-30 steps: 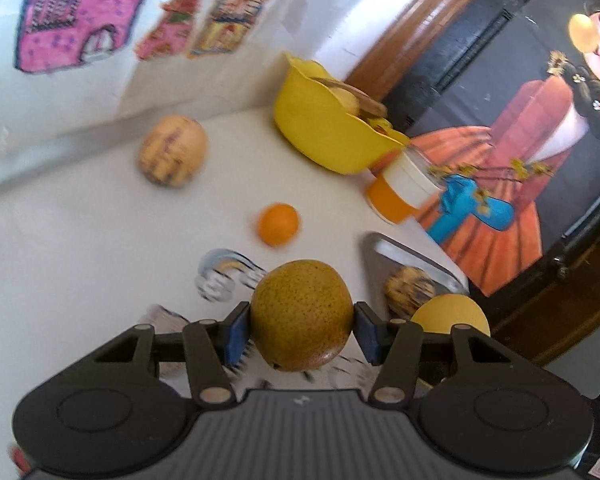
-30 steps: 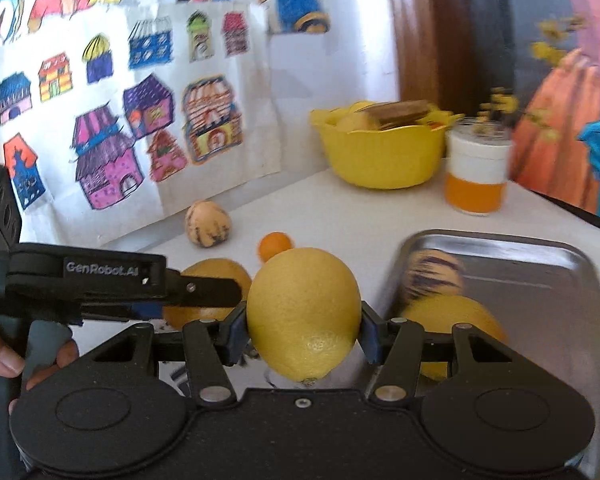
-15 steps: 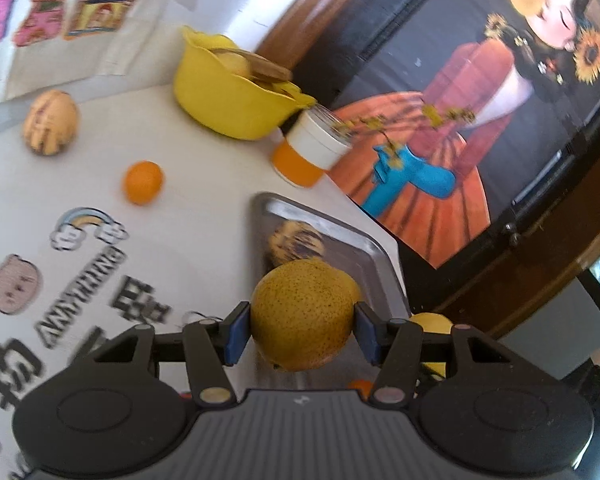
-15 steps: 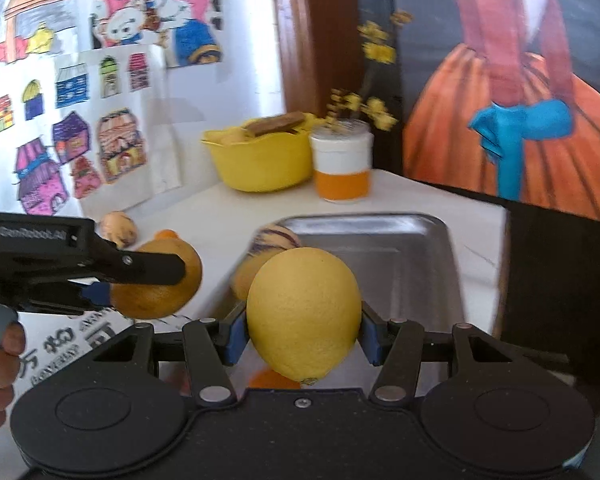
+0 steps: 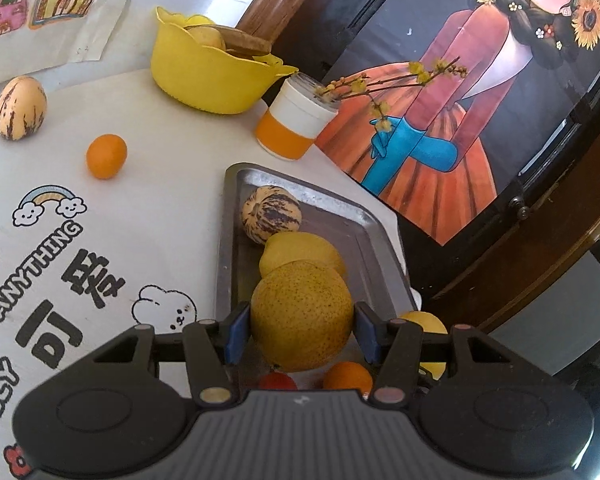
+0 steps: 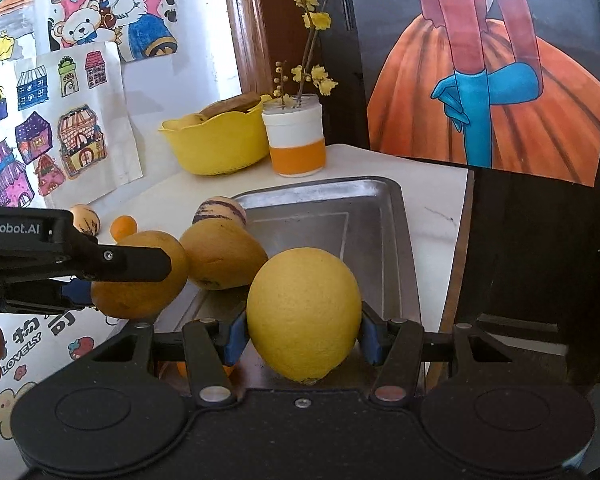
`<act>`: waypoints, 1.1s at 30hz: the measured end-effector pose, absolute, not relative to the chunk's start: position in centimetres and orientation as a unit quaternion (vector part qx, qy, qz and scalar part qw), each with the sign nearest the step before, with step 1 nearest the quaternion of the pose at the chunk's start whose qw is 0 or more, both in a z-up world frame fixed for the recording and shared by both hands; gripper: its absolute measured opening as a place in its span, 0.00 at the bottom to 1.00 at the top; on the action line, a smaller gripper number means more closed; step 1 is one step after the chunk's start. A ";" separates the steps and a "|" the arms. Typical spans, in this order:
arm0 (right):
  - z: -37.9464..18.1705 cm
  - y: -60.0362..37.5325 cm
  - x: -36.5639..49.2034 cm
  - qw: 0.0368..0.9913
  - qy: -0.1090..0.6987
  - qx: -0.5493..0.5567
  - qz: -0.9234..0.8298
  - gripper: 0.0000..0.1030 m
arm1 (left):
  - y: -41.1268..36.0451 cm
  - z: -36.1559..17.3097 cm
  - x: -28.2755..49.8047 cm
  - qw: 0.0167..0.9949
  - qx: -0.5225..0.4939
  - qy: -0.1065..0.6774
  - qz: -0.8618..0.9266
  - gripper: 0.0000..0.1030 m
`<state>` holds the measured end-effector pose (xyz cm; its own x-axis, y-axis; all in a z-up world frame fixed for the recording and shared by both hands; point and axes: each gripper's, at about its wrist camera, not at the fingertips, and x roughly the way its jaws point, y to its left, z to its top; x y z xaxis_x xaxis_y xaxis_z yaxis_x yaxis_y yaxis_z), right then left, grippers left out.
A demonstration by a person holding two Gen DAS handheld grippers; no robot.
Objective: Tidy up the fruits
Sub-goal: 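Carry the brown fruit onto the tray and open the left tool while the right tool releases the lemon there, then withdraw both tools from the tray toward the pepino melon and mandarin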
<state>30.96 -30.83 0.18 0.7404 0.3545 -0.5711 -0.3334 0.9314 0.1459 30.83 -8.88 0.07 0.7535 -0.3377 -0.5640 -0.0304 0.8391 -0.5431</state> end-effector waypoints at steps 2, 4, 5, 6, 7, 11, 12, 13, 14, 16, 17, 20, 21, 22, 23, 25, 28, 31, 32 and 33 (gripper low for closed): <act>0.0 -30.8 31.1 0.932 0.313 0.018 0.184 0.55 | -8.8 -0.2 31.1 0.896 -0.268 0.345 -0.082 0.57; 0.0 -30.8 31.1 0.932 0.312 0.017 0.186 0.55 | -8.7 -0.4 31.1 0.895 -0.269 0.348 -0.081 0.57; 0.0 -30.7 31.1 0.931 0.313 0.016 0.186 0.55 | -8.7 -0.4 31.1 0.895 -0.268 0.347 -0.081 0.57; 0.0 -30.7 31.2 0.931 0.313 0.015 0.187 0.55 | -8.7 -0.4 31.2 0.895 -0.267 0.347 -0.081 0.57; 0.0 -30.6 31.2 0.931 0.314 0.014 0.187 0.55 | -8.7 -0.4 31.3 0.896 -0.266 0.347 -0.081 0.57; 0.0 -30.4 31.2 0.930 0.315 0.008 0.188 0.55 | -8.9 -0.6 31.5 0.892 -0.265 0.356 -0.085 0.57; 0.0 -30.4 31.2 0.931 0.314 0.007 0.187 0.56 | -8.9 -0.6 31.5 0.892 -0.265 0.357 -0.086 0.57; 0.1 -30.4 31.1 0.931 0.313 0.008 0.188 0.56 | -9.0 -0.7 31.6 0.891 -0.265 0.359 -0.087 0.57; 0.2 -30.4 31.1 0.932 0.309 0.008 0.188 0.57 | -9.0 -0.7 31.7 0.890 -0.265 0.361 -0.087 0.58; 0.3 -30.4 30.9 0.934 0.305 0.005 0.186 0.60 | -9.0 -0.7 31.7 0.889 -0.264 0.363 -0.087 0.58; 0.3 -30.4 30.9 0.934 0.304 0.005 0.185 0.63 | -9.0 -0.7 31.7 0.888 -0.265 0.366 -0.087 0.58; 0.4 -30.4 30.5 0.935 0.303 0.010 0.186 0.70 | -8.9 -0.4 31.6 0.886 -0.268 0.368 -0.084 0.59; 0.5 -30.4 30.3 0.935 0.300 0.012 0.186 0.73 | -8.8 -0.2 31.4 0.888 -0.266 0.364 -0.084 0.60; 0.6 -30.4 30.0 0.936 0.297 0.013 0.186 0.75 | -8.7 0.0 31.3 0.890 -0.265 0.361 -0.085 0.63; 0.8 -30.4 29.7 0.937 0.294 0.014 0.187 0.80 | -8.7 0.2 31.1 0.892 -0.262 0.359 -0.082 0.69; 1.3 -30.3 29.0 0.939 0.288 0.014 0.186 0.86 | -8.4 0.6 30.5 0.895 -0.261 0.353 -0.080 0.71; 2.1 -30.1 27.7 0.943 0.276 0.013 0.187 0.94 | -7.7 1.2 29.8 0.896 -0.268 0.346 -0.078 0.75; 3.0 -29.8 26.3 0.945 0.268 0.010 0.189 0.98 | -7.1 2.0 28.7 0.899 -0.272 0.335 -0.077 0.79; 3.3 -29.7 25.8 0.945 0.265 0.009 0.190 0.99 | -6.9 2.2 28.2 0.901 -0.270 0.330 -0.078 0.82; 3.6 -29.6 25.2 0.946 0.263 0.008 0.190 0.99 | -6.7 2.5 27.8 0.903 -0.268 0.326 -0.078 0.85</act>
<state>25.22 -29.61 3.55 0.7900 0.3633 -0.4938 -0.3544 0.9279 0.1157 27.76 -6.67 2.49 0.7748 -0.3154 -0.5479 -0.0345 0.8442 -0.5349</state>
